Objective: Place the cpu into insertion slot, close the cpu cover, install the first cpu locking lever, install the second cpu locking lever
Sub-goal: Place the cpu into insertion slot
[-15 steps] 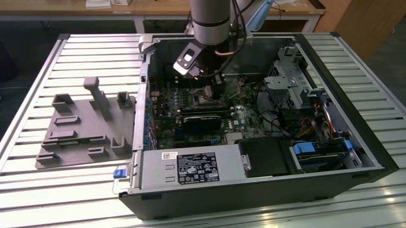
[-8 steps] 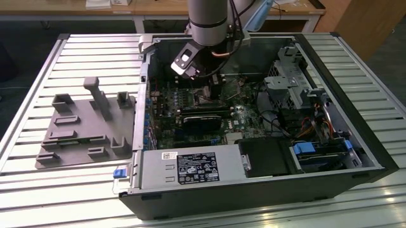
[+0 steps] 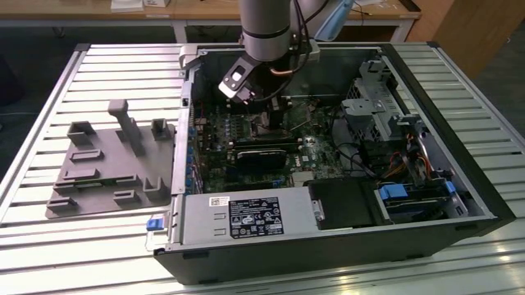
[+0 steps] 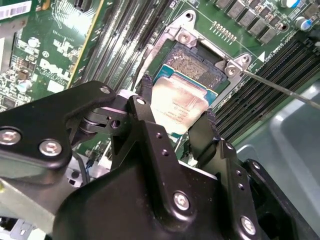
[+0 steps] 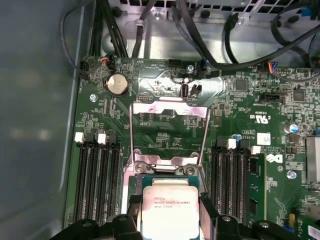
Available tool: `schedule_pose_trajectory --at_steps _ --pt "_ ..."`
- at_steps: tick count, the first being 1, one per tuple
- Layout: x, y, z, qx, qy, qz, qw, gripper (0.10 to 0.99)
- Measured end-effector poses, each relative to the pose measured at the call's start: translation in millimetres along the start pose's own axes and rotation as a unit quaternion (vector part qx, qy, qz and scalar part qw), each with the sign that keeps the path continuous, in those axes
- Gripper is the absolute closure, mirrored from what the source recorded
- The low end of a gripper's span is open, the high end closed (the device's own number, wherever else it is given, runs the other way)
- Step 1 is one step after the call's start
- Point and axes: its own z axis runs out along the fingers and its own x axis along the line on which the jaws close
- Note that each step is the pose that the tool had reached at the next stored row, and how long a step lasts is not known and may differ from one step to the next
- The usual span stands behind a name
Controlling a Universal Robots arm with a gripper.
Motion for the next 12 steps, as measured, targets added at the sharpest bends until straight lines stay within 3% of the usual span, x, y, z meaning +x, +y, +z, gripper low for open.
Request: schedule_pose_trajectory --at_steps 12 --pt "2.8 -7.2 10.7 -0.0001 -0.0010 0.008 1.0000 0.545"
